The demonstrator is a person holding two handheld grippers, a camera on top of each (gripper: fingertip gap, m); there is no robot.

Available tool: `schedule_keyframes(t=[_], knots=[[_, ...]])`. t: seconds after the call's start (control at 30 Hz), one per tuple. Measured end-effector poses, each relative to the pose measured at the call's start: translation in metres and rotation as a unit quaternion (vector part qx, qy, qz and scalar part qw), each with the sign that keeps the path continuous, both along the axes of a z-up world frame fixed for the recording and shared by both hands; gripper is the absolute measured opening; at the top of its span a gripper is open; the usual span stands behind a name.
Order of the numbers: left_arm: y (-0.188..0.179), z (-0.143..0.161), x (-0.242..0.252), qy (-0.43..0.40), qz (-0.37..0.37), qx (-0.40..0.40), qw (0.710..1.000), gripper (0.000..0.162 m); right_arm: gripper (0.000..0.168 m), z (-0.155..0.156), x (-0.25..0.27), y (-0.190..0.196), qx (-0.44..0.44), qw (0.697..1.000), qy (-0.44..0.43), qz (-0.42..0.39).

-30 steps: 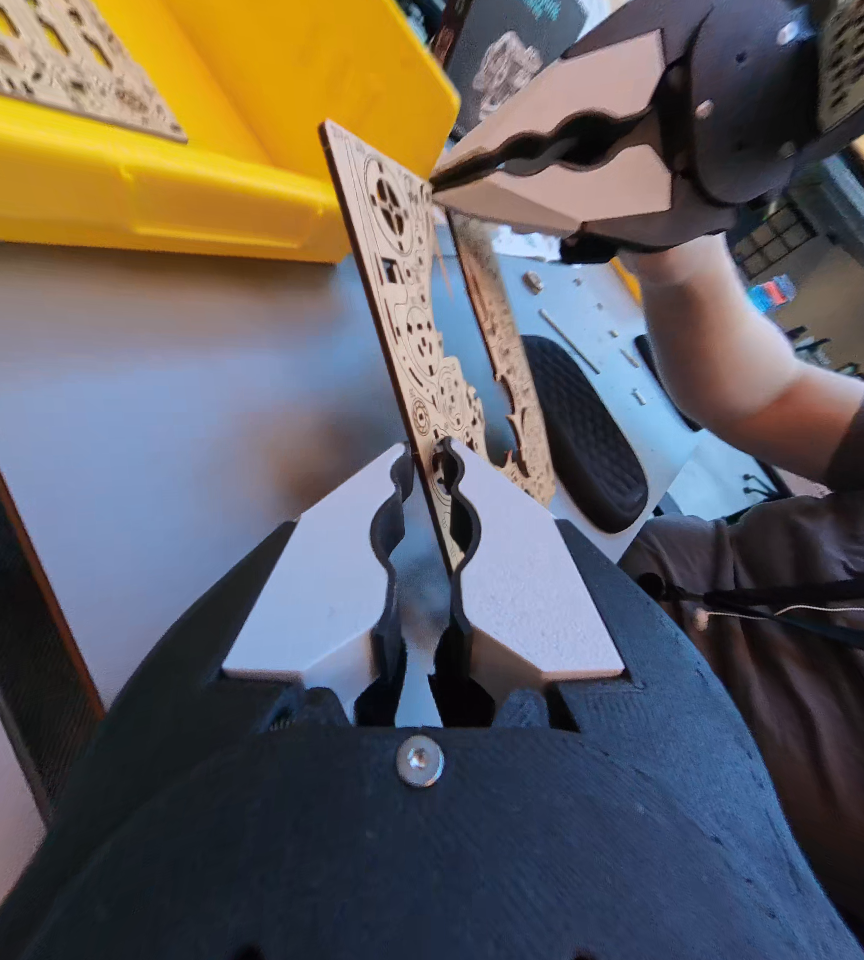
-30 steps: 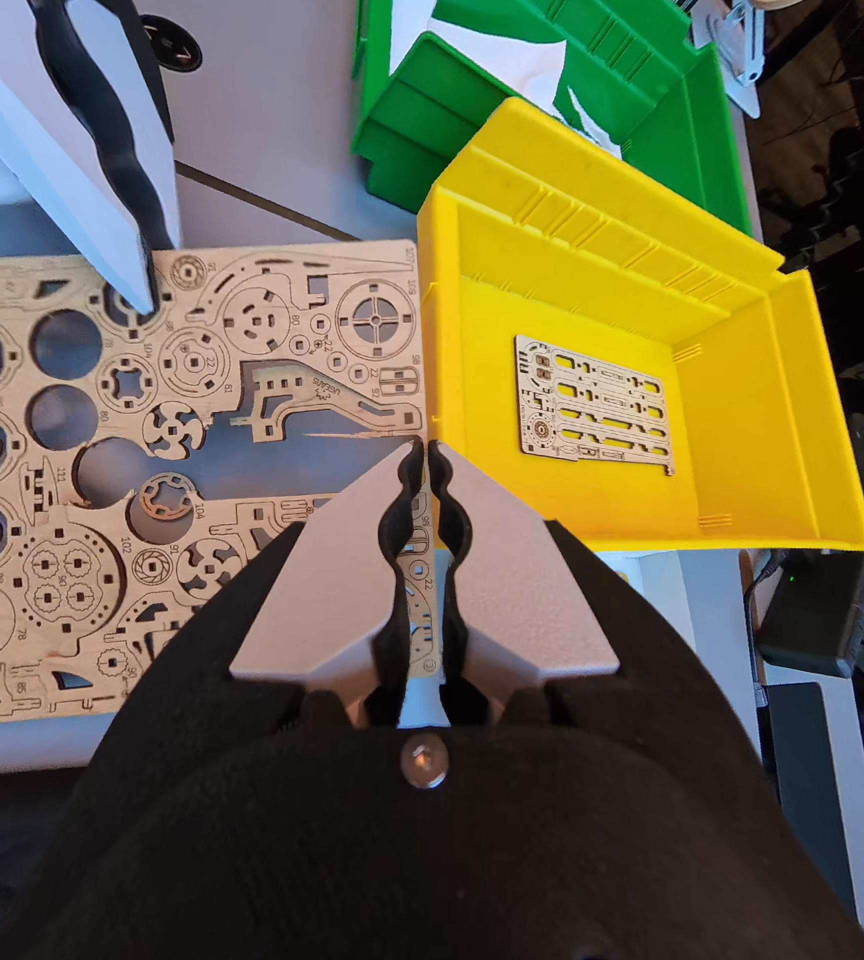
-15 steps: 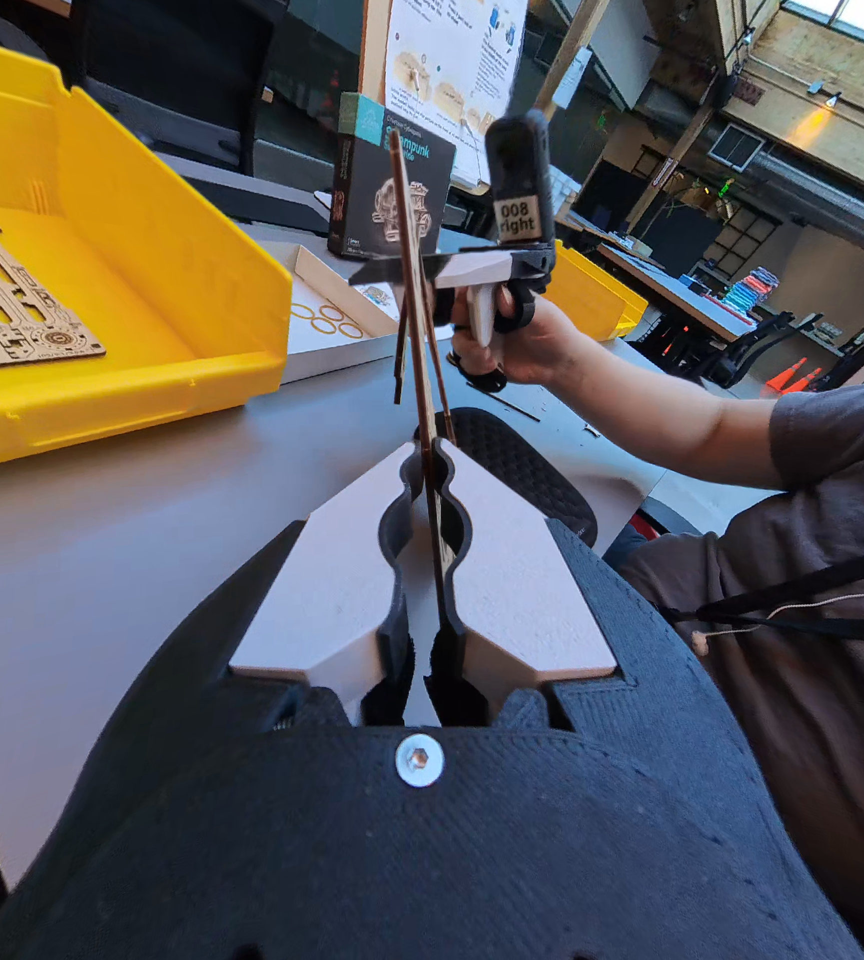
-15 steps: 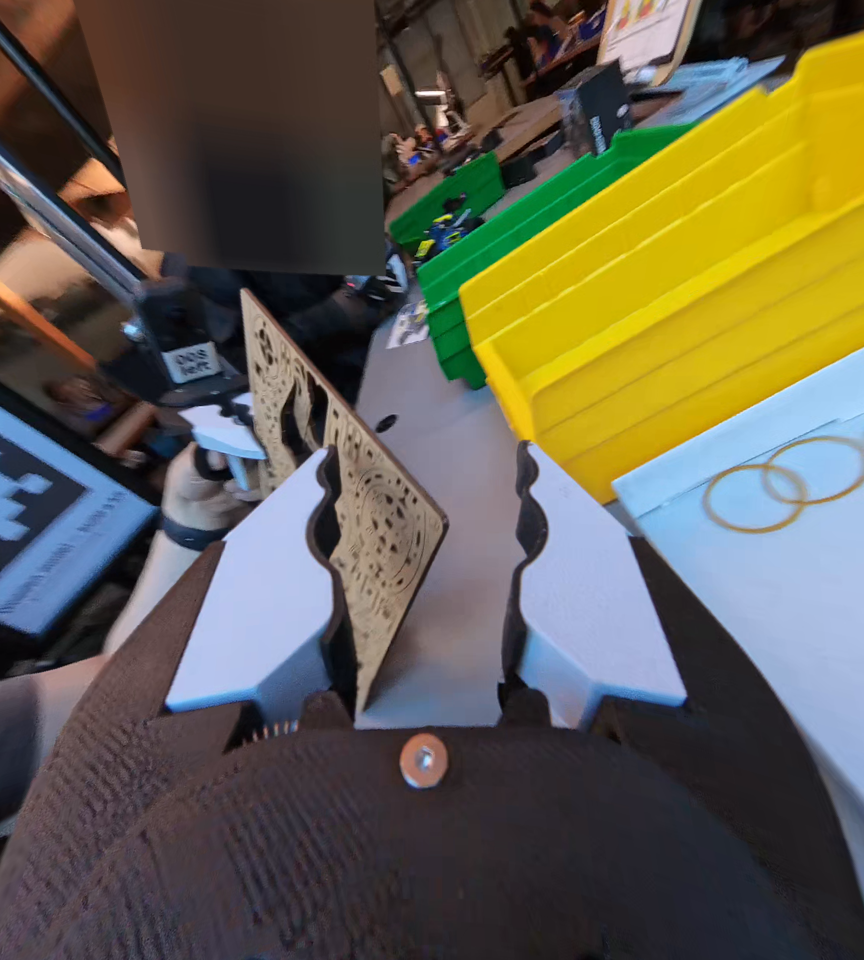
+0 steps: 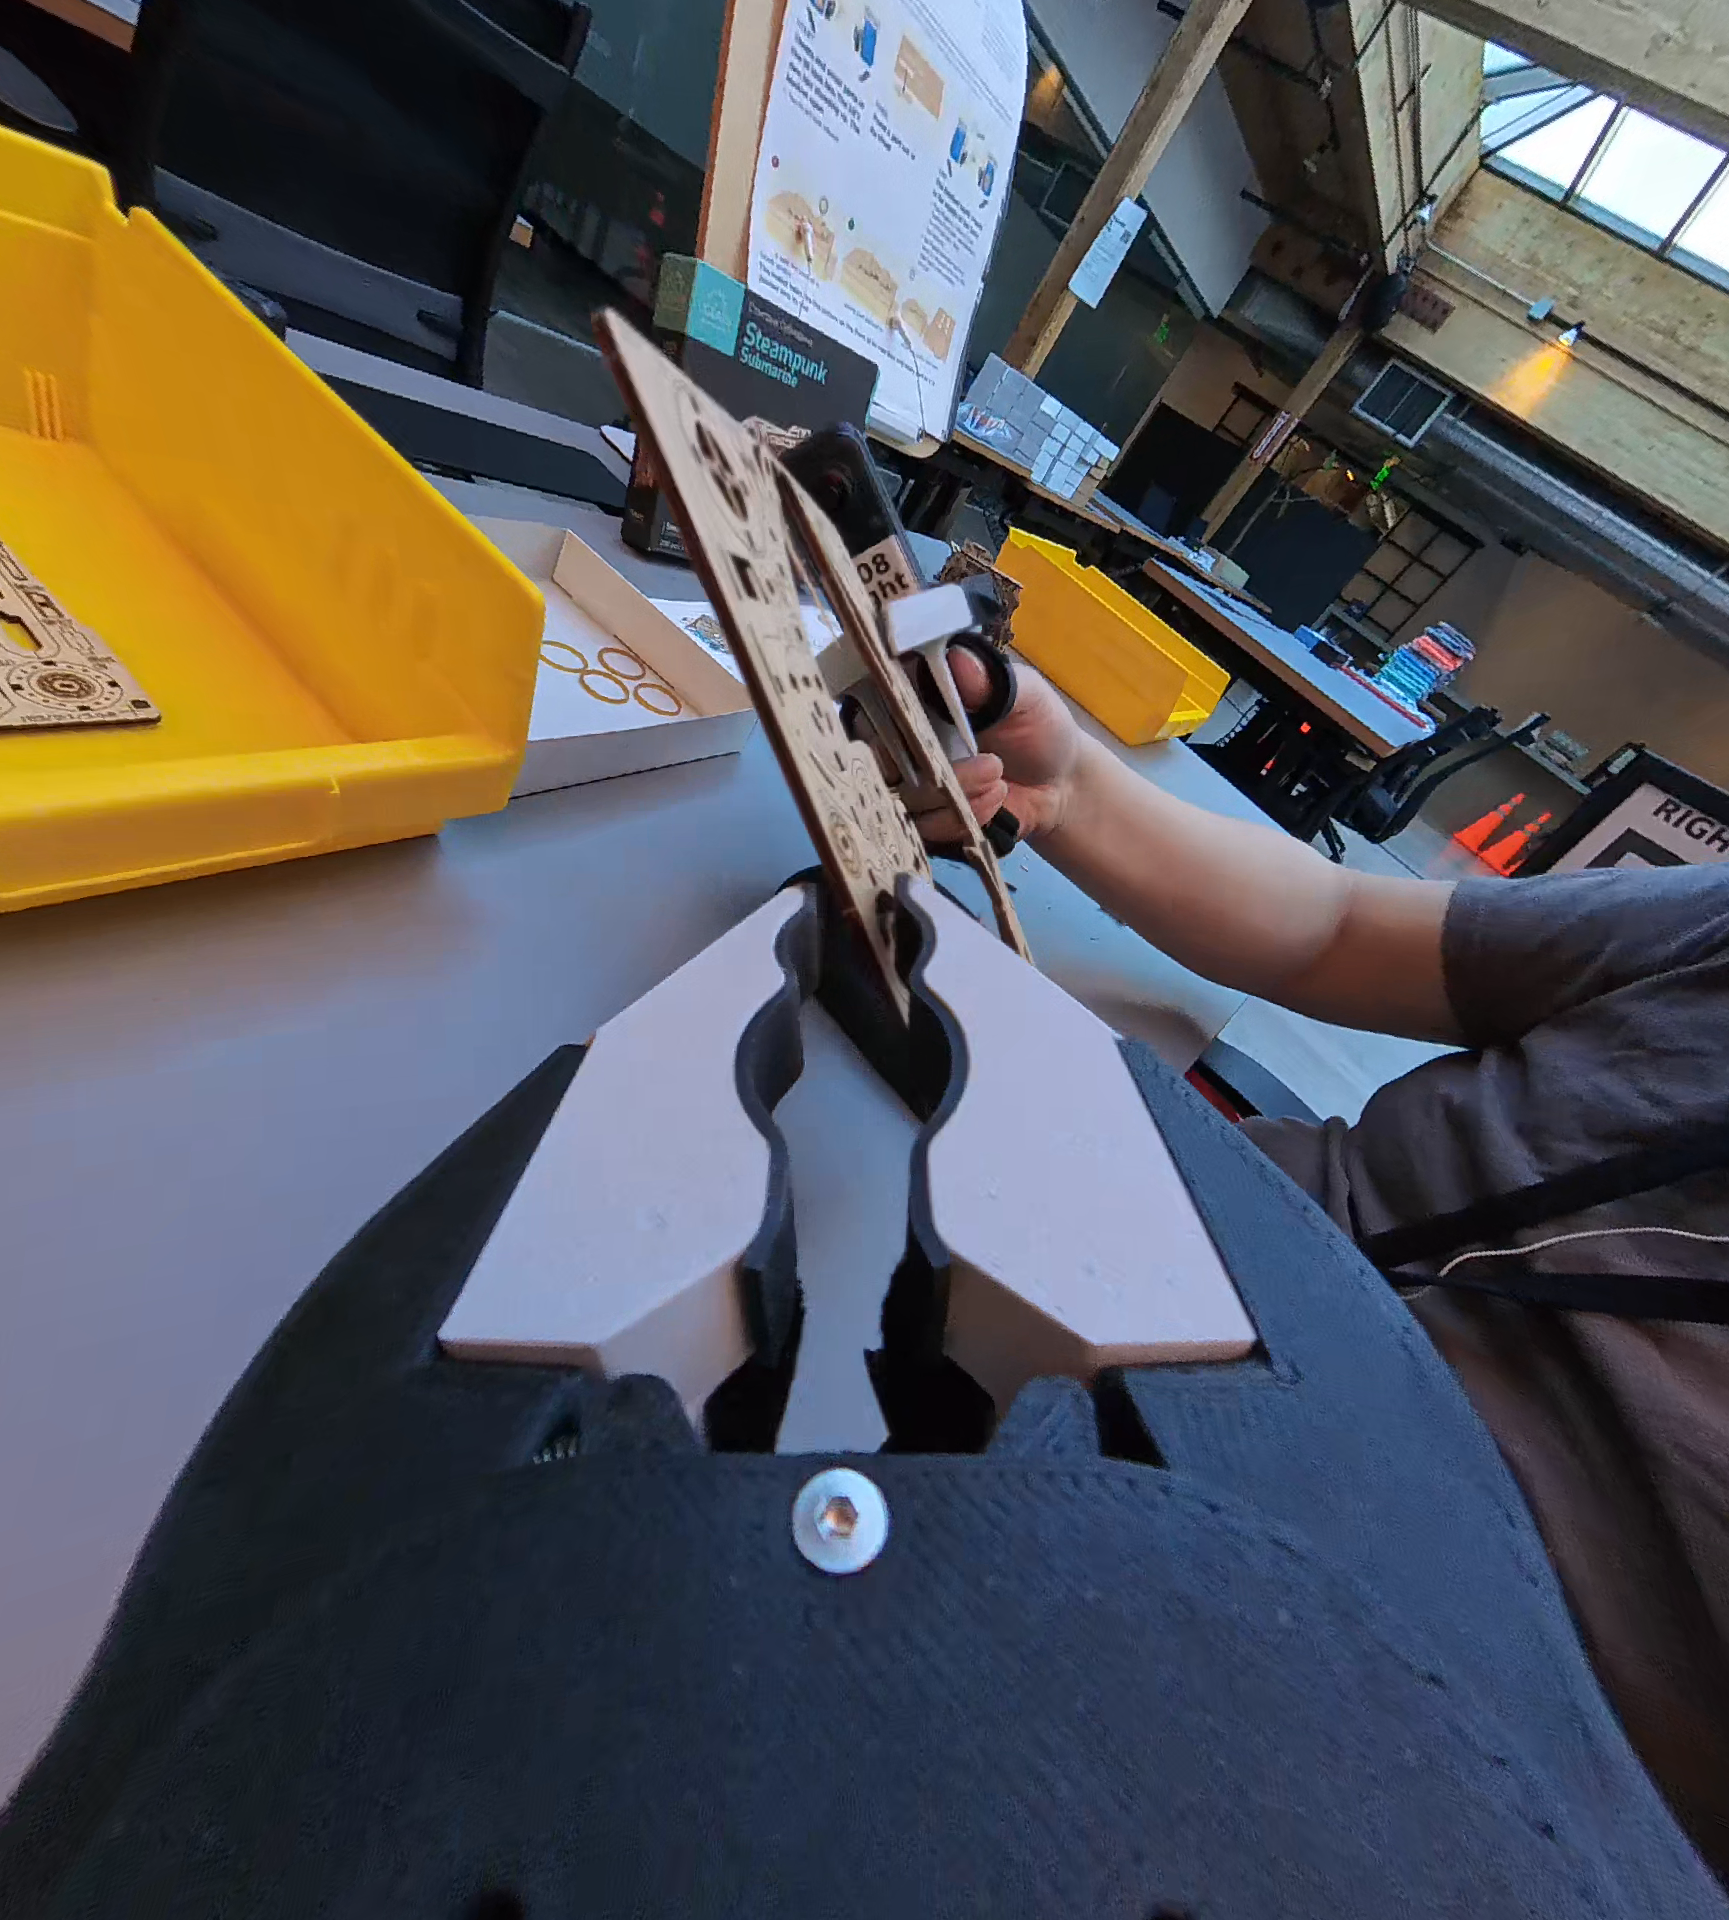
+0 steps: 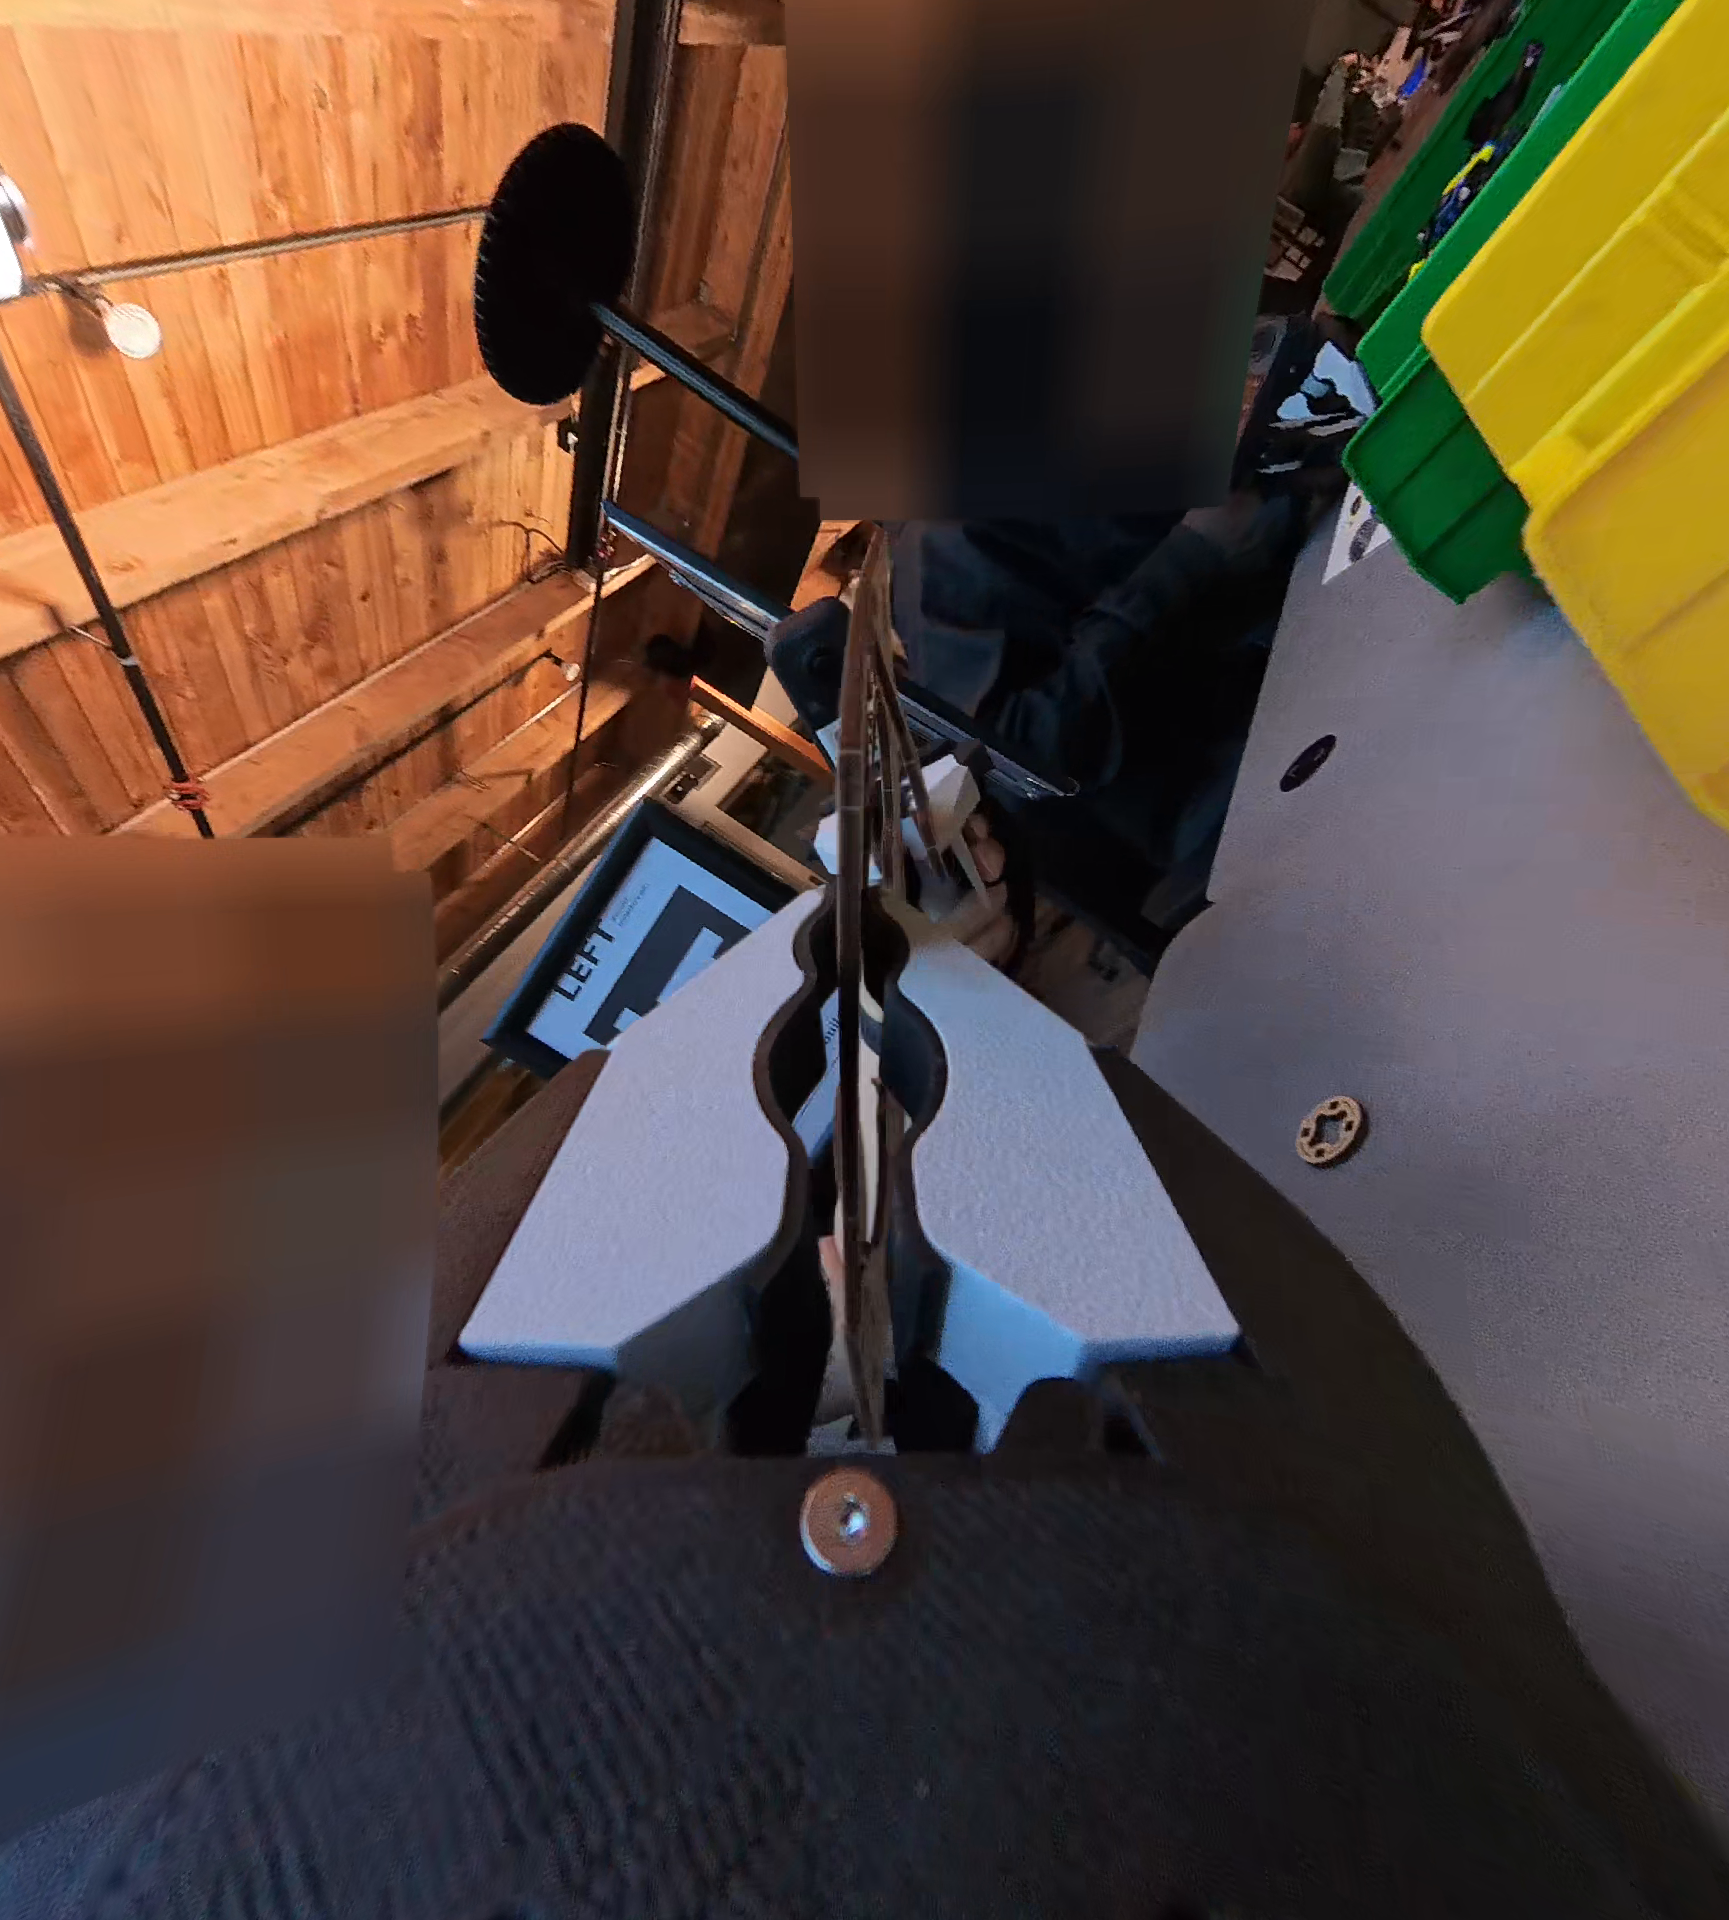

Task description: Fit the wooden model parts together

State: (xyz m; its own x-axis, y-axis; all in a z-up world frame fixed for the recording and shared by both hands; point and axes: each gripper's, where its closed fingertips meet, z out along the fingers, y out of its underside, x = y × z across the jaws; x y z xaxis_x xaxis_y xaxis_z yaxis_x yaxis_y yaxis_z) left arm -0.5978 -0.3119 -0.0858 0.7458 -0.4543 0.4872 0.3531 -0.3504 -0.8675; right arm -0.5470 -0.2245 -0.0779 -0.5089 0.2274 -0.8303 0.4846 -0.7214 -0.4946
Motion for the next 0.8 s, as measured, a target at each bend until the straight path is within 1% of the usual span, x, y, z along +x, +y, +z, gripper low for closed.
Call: schedule_keyframes(t=[0.03,0.07,0.13,0.27,0.37,0.6,0.7,0.8], knots=[[0.001,0.001,0.0,-0.002,0.0,0.001,1.0,0.018,0.0,0.004,0.001,0.001,-0.008,1.0,0.005,0.004],[0.003,0.003,-0.001,-0.009,0.004,0.005,1.0,0.021,0.001,0.006,0.002,0.003,-0.008,1.0,0.009,0.006],[0.006,0.002,-0.004,-0.02,0.011,0.002,1.0,0.021,0.001,0.006,0.004,0.008,0.001,1.0,0.008,0.004],[0.004,0.002,-0.004,-0.052,0.001,0.002,0.999,0.026,0.001,0.005,0.008,0.015,0.005,1.0,0.002,0.001],[0.005,-0.003,-0.004,-0.058,0.003,-0.006,0.998,0.029,0.001,0.004,0.01,0.02,0.009,1.0,-0.004,-0.001],[0.003,-0.021,0.013,-0.061,-0.025,-0.03,0.997,0.029,0.001,0.005,0.01,0.029,0.003,1.0,-0.004,-0.011],[0.003,-0.029,0.02,-0.064,-0.041,-0.04,0.996,0.025,0.001,0.003,0.01,0.03,0.003,1.0,-0.006,-0.01],[0.007,-0.033,0.019,-0.069,-0.04,-0.04,0.996,0.022,0.001,0.003,0.009,0.03,0.002,1.0,-0.005,-0.011]])
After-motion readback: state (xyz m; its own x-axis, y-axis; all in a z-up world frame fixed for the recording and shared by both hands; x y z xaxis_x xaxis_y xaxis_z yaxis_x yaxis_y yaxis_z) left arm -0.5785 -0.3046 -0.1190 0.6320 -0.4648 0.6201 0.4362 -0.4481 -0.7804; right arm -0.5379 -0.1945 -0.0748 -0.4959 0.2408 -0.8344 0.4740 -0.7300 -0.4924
